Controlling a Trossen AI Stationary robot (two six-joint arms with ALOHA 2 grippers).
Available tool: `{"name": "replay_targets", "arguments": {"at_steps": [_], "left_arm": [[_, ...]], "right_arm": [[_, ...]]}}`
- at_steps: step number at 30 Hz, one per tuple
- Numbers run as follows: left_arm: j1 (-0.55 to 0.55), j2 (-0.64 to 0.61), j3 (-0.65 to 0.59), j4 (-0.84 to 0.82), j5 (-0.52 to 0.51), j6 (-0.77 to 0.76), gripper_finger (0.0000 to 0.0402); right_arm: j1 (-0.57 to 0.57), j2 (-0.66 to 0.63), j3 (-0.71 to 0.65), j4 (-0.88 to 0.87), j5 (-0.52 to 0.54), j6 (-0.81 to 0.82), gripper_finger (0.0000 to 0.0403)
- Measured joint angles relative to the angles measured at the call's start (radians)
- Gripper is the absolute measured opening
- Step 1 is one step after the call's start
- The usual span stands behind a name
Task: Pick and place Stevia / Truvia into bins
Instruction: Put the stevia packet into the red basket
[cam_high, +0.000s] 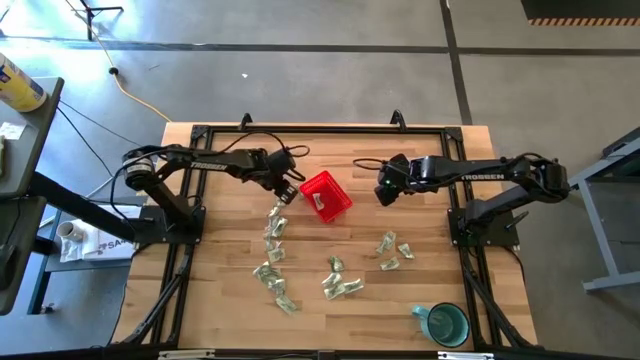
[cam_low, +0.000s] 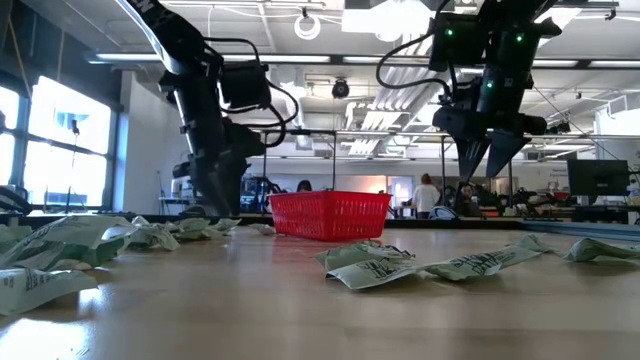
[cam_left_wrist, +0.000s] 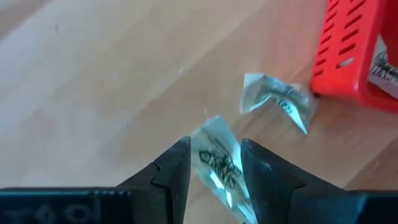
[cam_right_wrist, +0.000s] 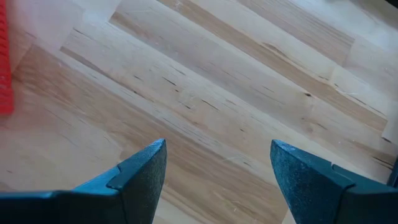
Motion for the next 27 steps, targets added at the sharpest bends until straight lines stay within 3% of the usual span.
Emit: {"name": "replay_targets", "arguments": {"at_steps": [10, 20, 27], "left_arm": [[0.021, 0.0, 0.0, 0.021, -0.043, 0.114, 0.0164], [0.123, 0.0, 0.0, 0.041, 0.119, 0.247, 0.0172], [0.13, 0.007, 0.0, 0.031, 0.193, 0.388, 0.0172]], "right_arm": [[0.0, 0.0, 0.0, 0.0, -0.006, 0.002, 0.0277], [0.0, 0.0, 0.0, 0.0, -0.011, 0.002, 0.0277], [0.0, 0.0, 0.0, 0.0, -0.011, 0.002, 0.0277]]}}
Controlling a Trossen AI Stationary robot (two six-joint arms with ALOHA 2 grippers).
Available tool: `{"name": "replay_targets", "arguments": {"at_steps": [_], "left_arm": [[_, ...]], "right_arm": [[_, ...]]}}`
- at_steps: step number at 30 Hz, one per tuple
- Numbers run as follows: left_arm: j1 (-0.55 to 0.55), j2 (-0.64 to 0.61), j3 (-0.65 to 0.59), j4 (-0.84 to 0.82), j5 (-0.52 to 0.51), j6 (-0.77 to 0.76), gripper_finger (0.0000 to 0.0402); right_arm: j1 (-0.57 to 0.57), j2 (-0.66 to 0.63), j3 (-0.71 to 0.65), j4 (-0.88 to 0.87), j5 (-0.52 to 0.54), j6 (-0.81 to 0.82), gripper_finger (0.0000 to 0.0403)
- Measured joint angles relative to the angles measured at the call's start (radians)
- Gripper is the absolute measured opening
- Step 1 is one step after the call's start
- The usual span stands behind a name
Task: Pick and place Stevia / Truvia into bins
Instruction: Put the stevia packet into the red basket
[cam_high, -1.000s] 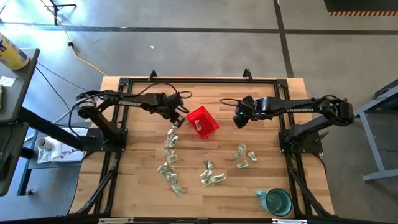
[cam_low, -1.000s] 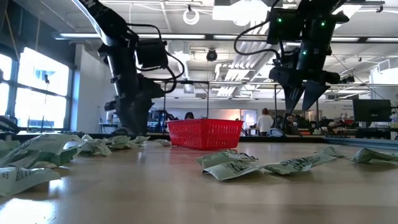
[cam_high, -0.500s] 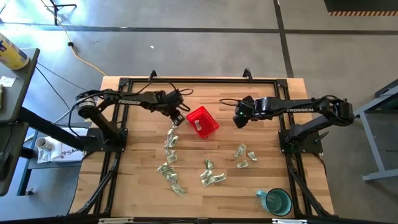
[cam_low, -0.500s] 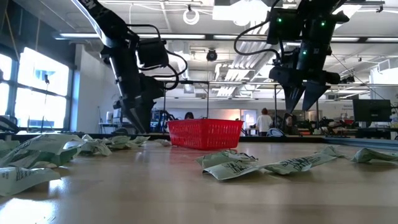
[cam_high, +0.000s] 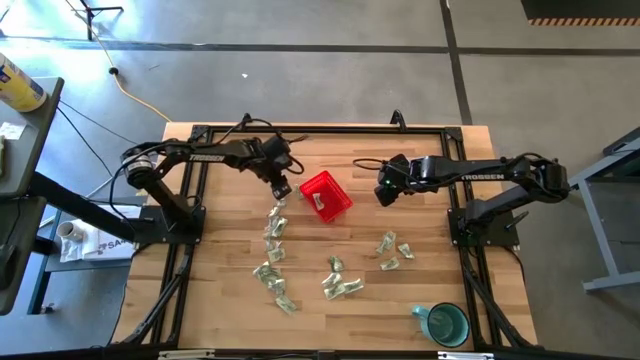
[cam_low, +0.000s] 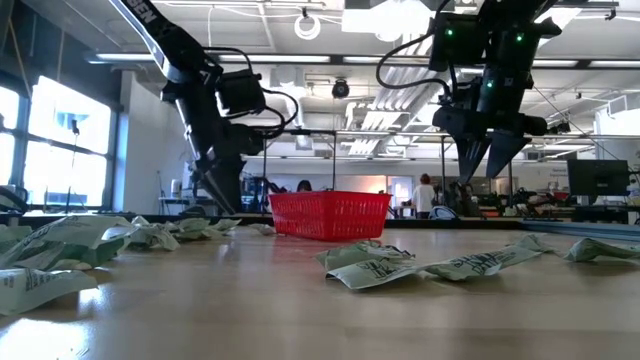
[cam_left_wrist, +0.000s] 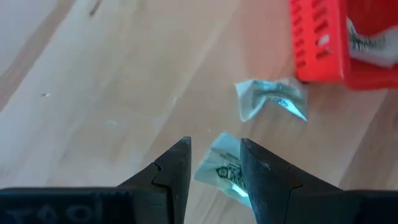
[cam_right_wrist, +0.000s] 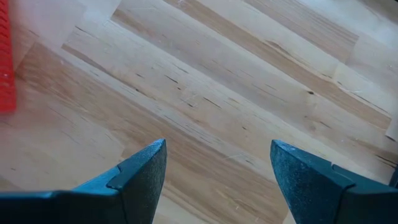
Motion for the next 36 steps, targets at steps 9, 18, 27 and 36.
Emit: {"name": "replay_targets", "arguments": {"at_steps": [9, 18, 27, 36], "left_arm": [[-0.001, 0.091, 0.005, -0.025, 0.018, 0.02, 0.0175], [0.002, 0.09, 0.004, -0.03, 0.019, 0.014, 0.0112], [0.0, 0.095, 0.028, -0.044, 0.035, -0.052, 0.0034], [-0.001, 0.097, 0.135, -0.149, 0.082, -0.06, 0.0024]], "right_arm": [[0.0, 0.0, 0.0, 0.0, -0.019, 0.001, 0.0277], [0.0, 0.0, 0.0, 0.0, -0.026, 0.001, 0.0277], [0.0, 0.0, 0.0, 0.0, -0.02, 0.001, 0.0277], [0.0, 0.0, 0.0, 0.0, 0.0, 0.001, 0.0277]]}}
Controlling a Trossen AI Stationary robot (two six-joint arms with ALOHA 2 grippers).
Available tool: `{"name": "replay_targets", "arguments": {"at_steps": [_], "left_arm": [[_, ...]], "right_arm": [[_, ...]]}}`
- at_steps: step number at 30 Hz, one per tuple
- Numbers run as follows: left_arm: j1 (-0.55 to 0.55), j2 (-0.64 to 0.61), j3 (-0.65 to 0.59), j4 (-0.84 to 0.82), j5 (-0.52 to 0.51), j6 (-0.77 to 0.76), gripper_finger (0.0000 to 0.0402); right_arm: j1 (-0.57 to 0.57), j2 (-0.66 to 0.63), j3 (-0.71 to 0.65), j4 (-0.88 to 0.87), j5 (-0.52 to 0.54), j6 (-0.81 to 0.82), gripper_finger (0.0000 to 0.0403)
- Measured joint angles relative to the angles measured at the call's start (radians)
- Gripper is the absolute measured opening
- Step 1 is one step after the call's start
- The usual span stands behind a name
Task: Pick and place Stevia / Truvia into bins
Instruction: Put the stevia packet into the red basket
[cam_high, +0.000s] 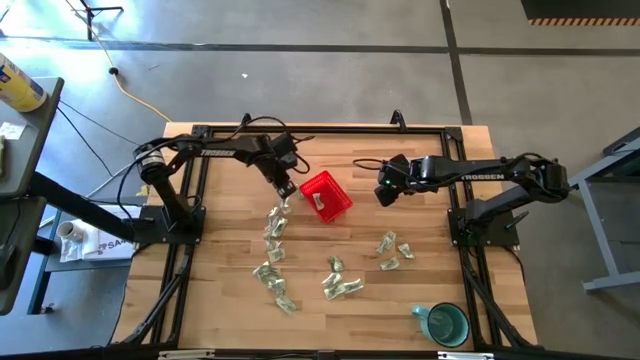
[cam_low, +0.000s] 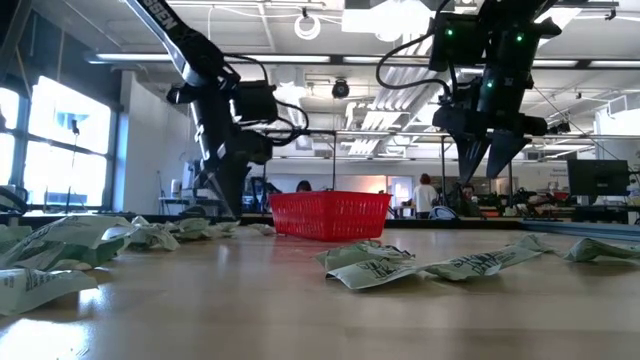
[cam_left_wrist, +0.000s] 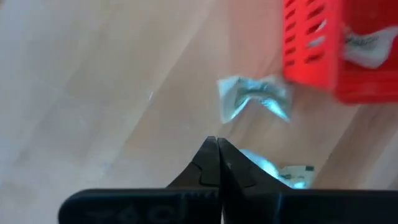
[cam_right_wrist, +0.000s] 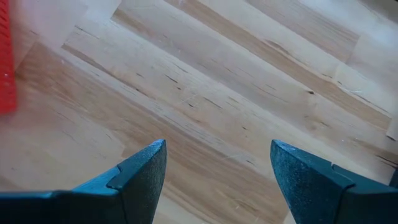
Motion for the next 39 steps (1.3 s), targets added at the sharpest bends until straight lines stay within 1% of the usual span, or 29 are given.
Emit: {"name": "replay_targets", "arguments": {"at_steps": [2, 4, 7, 10, 11, 13, 15, 17, 19, 21, 24, 27, 30, 35, 39], "left_arm": [[-0.002, -0.001, 0.031, -0.042, 0.021, 0.0, 0.003], [-0.017, -0.001, 0.052, -0.082, 0.037, 0.0, 0.0027], [-0.047, -0.021, 0.063, -0.111, 0.017, -0.002, 0.0022], [-0.068, -0.021, 0.064, -0.157, -0.02, -0.087, 0.0024], [-0.068, -0.021, 0.063, -0.19, -0.042, -0.131, 0.0034], [-0.074, -0.021, 0.062, -0.218, -0.094, -0.224, 0.0076], [-0.078, -0.021, 0.061, -0.242, -0.146, -0.318, 0.0131], [-0.08, -0.021, 0.061, -0.254, -0.17, -0.392, 0.0187], [-0.079, -0.021, 0.06, -0.247, -0.154, -0.437, 0.0236], [-0.078, -0.021, 0.052, -0.199, -0.119, -0.46, 0.0271], [-0.078, -0.021, 0.033, -0.154, -0.103, -0.48, 0.0299], [-0.078, -0.021, 0.015, -0.138, -0.093, -0.481, 0.0302], [-0.077, -0.021, -0.012, -0.116, -0.079, -0.481, 0.0287], [-0.078, -0.021, -0.064, -0.039, -0.054, -0.499, 0.0239], [-0.078, -0.021, -0.079, 0.022, -0.021, -0.504, 0.0194]], "right_arm": [[0.0, 0.0, 0.0, 0.0, 0.001, 0.0, 0.0277], [0.0, 0.0, 0.0, 0.0, 0.001, 0.0, 0.0277], [0.0, 0.0, 0.0, 0.0, 0.001, 0.0, 0.0277], [0.0, 0.0, 0.0, 0.0, 0.004, -0.001, 0.0277], [0.0, 0.0, 0.0, 0.0, 0.007, -0.001, 0.0277], [0.0, 0.0, 0.0, 0.0, 0.016, -0.001, 0.0277], [0.0, 0.0, 0.0, 0.0, 0.025, -0.002, 0.0277], [0.0, 0.0, 0.0, 0.004, 0.038, -0.007, 0.0277], [0.0, 0.0, 0.0, 0.01, 0.052, -0.008, 0.0277], [0.0, 0.0, 0.0, 0.016, 0.058, -0.008, 0.0277], [0.0, 0.0, 0.0, 0.032, 0.056, -0.008, 0.0277], [0.0, 0.0, 0.0, 0.036, 0.054, -0.008, 0.0277], [0.0, 0.0, 0.0, 0.037, 0.054, -0.008, 0.0277], [0.0, 0.0, 0.0, 0.037, 0.053, -0.008, 0.0277], [0.0, 0.0, 0.0, 0.037, 0.053, -0.008, 0.0277]]}}
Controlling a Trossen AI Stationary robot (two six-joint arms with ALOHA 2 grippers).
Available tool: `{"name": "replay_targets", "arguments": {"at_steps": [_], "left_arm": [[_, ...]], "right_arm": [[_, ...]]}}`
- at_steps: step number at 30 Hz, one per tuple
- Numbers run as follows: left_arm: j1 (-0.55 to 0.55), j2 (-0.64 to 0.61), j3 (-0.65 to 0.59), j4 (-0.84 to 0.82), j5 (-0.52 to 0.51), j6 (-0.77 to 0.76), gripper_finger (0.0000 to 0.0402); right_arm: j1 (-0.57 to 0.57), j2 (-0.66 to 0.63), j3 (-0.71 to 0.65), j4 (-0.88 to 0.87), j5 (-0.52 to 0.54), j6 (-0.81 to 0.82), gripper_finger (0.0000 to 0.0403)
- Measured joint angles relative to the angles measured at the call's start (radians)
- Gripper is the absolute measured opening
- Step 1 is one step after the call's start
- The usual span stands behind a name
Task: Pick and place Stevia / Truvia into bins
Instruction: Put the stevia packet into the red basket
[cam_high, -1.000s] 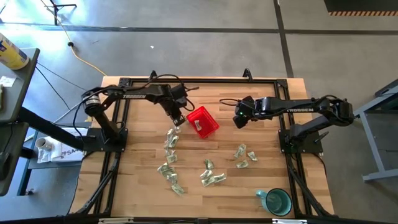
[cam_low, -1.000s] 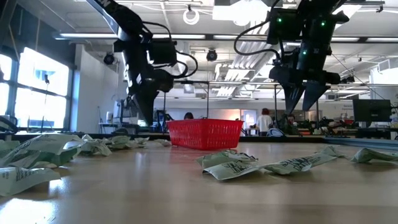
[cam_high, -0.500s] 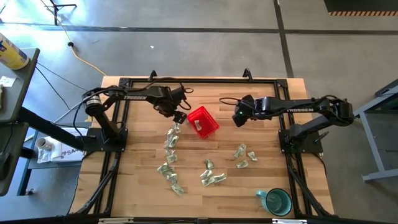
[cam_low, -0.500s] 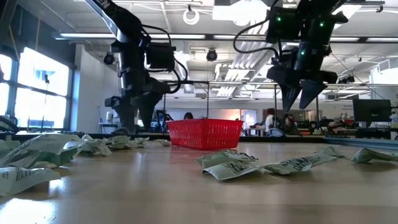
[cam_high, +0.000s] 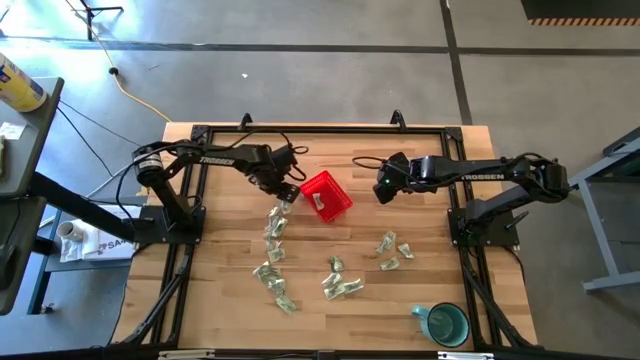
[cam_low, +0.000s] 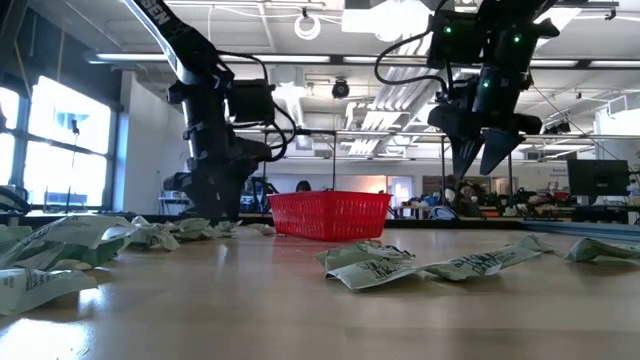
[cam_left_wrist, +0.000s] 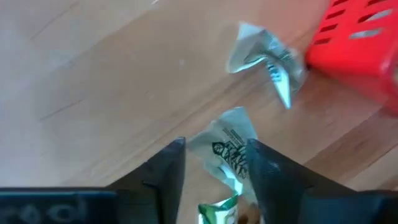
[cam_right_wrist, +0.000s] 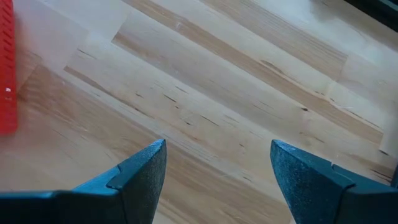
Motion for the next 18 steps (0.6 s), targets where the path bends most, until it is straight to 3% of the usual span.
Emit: {"name": "replay_targets", "arguments": {"at_steps": [13, 18], "left_arm": [[0.0, 0.0, 0.0, 0.076, 0.003, 0.087, 0.005], [0.0, 0.0, 0.0, 0.077, 0.006, 0.103, 0.0022]], "right_arm": [[0.0, 0.0, 0.0, -0.001, 0.0, 0.0, 0.0277], [0.0, 0.0, 0.0, -0.001, 0.001, -0.001, 0.0277]]}}
